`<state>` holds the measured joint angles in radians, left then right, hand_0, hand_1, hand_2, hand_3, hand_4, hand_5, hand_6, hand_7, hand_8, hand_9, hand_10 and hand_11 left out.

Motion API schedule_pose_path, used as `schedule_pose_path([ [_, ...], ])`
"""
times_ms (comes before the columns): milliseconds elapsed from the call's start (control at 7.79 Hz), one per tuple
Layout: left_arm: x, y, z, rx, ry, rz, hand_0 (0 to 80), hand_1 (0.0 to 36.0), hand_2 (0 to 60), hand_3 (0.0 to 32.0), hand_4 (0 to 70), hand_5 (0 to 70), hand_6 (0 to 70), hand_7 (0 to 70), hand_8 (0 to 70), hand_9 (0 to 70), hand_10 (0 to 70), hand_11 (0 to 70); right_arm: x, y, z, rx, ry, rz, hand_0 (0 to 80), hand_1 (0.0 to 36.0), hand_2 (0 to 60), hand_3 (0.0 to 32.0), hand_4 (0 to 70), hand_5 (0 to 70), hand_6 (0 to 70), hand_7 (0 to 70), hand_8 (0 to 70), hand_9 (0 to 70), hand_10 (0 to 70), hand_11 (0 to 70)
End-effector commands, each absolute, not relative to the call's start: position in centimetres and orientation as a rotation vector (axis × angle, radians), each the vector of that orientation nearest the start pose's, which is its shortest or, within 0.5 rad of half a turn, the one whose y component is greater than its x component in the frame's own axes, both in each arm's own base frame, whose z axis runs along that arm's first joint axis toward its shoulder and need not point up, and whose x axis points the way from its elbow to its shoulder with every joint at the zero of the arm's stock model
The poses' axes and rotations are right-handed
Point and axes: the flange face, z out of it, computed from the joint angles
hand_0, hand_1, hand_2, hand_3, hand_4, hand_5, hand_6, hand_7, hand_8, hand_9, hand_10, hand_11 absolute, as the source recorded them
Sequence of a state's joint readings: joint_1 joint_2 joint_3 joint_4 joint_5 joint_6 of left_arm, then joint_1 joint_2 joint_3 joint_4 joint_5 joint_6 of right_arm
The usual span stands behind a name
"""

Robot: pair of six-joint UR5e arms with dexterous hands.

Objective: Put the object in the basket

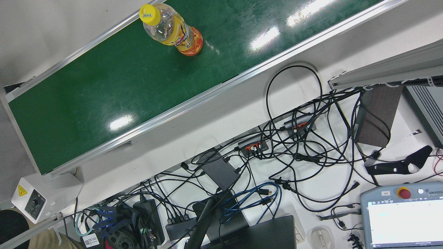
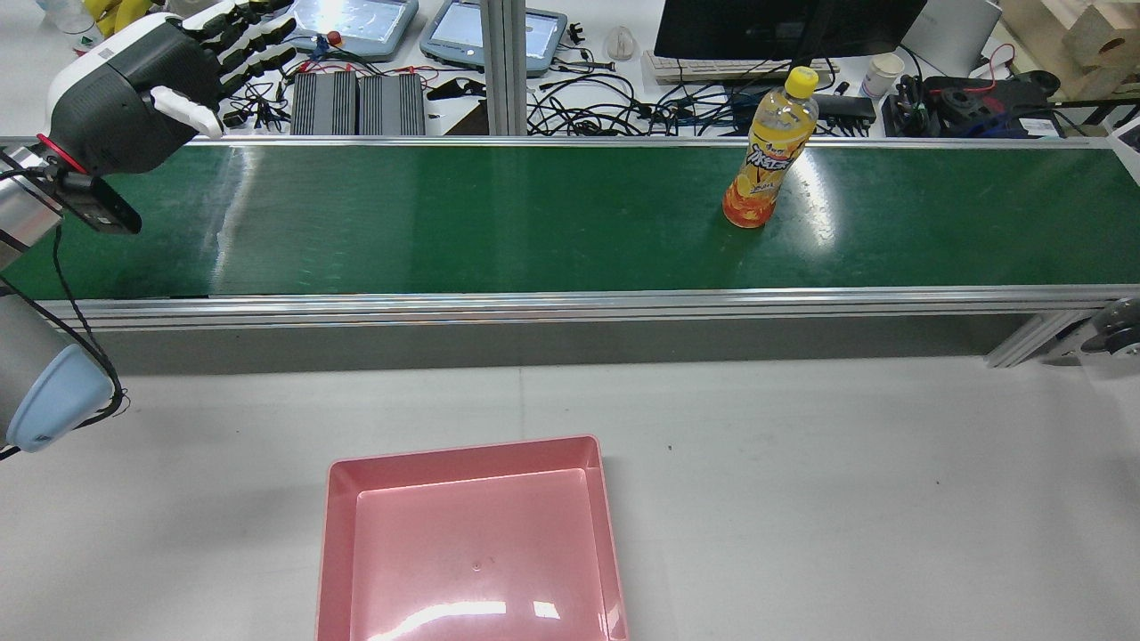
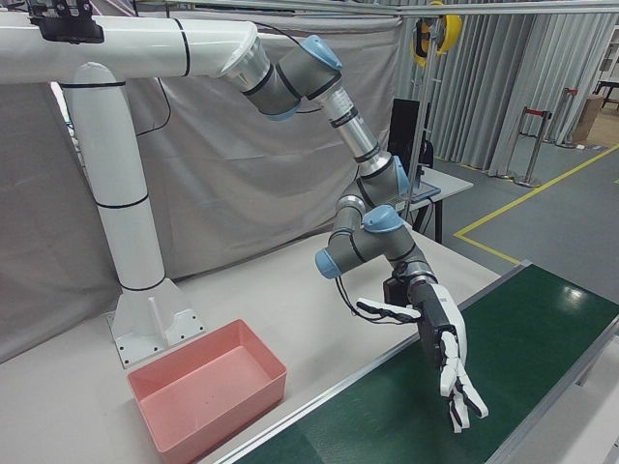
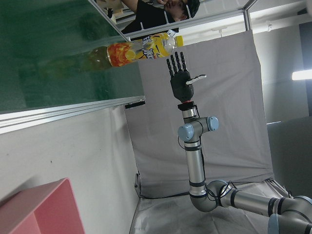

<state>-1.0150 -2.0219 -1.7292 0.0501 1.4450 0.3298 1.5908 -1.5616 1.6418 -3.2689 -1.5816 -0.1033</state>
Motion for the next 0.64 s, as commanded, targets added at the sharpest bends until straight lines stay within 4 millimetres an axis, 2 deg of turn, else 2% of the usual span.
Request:
schedule_pose_path([
  [0, 21.71, -62.27, 35.26, -0.196, 2.488, -1.318, 51.8, 5.3, 0.0, 1.8, 14.2, 13.0, 0.0, 0.0, 6.7, 7.3, 6.1, 10.0, 14.27, -48.68, 65.98, -0.127, 2.214, -2.319, 0.0, 0.0, 0.0, 0.0, 0.0, 0.0, 0.0, 0.0, 0.0, 0.0, 0.0, 0.0],
  [514, 22.45, -62.01, 35.81, -0.192, 2.458, -1.333, 52.3, 6.5, 0.0, 1.0, 14.7, 13.0, 0.0, 0.0, 6.8, 7.5, 6.4, 10.5, 14.2, -48.7, 65.98, -0.125, 2.215, -2.32, 0.0, 0.0, 0.0, 0.0, 0.0, 0.0, 0.0, 0.0, 0.0, 0.0, 0.0, 0.0],
])
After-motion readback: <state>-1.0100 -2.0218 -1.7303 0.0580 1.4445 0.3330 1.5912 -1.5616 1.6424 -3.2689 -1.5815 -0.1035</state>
